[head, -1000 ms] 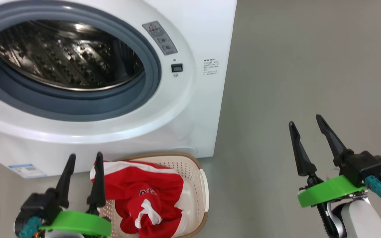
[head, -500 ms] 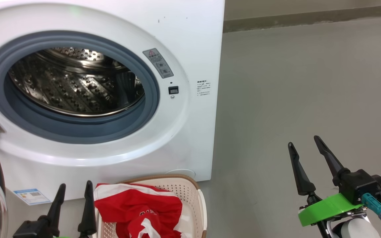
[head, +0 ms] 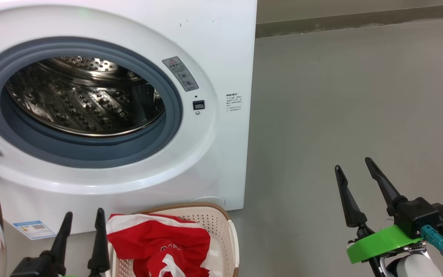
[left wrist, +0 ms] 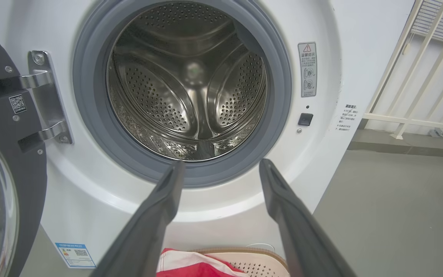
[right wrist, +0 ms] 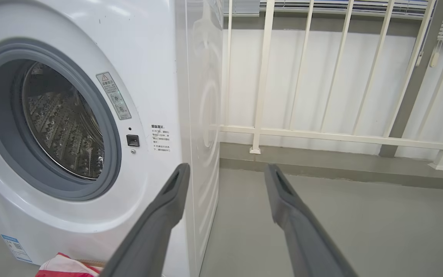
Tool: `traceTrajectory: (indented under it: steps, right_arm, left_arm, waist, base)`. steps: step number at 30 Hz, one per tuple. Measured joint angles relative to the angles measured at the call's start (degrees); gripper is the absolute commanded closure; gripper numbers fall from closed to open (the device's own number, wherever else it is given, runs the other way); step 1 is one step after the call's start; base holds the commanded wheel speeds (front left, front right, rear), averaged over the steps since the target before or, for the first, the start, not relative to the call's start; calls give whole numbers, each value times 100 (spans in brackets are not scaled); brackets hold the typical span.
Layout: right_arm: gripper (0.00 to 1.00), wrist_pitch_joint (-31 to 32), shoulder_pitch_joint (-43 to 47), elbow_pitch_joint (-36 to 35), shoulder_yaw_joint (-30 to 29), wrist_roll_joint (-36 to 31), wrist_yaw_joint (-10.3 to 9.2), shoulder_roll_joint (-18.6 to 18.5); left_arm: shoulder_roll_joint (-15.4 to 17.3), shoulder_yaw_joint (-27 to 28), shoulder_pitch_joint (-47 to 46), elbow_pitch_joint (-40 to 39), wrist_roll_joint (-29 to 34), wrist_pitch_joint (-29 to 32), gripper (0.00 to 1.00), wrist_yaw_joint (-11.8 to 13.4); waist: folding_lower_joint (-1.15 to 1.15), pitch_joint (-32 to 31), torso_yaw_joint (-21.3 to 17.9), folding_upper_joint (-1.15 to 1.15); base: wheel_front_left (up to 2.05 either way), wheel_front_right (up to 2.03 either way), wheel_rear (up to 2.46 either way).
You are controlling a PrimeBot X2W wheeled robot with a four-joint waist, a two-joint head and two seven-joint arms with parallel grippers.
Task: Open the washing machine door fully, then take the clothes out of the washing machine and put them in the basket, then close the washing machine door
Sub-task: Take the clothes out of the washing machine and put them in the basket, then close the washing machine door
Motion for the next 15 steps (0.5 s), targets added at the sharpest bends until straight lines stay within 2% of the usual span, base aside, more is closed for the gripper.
traceTrajectory:
  steps: [7, 15]
  right_arm:
    - [0, 0, 0, -8, 0, -4, 0, 0]
    - [0, 0, -1, -7, 0, -3, 0, 1]
  left_arm:
    - [19, -11, -1, -97, 0, 48, 0, 94]
    - [63, -51, -1, -121, 0, 53, 0, 99]
  waist:
    - [0, 54, 4, 0]
    - [0, 101, 37, 0]
  base:
    - [-50, 50, 0]
    - [-152, 152, 0]
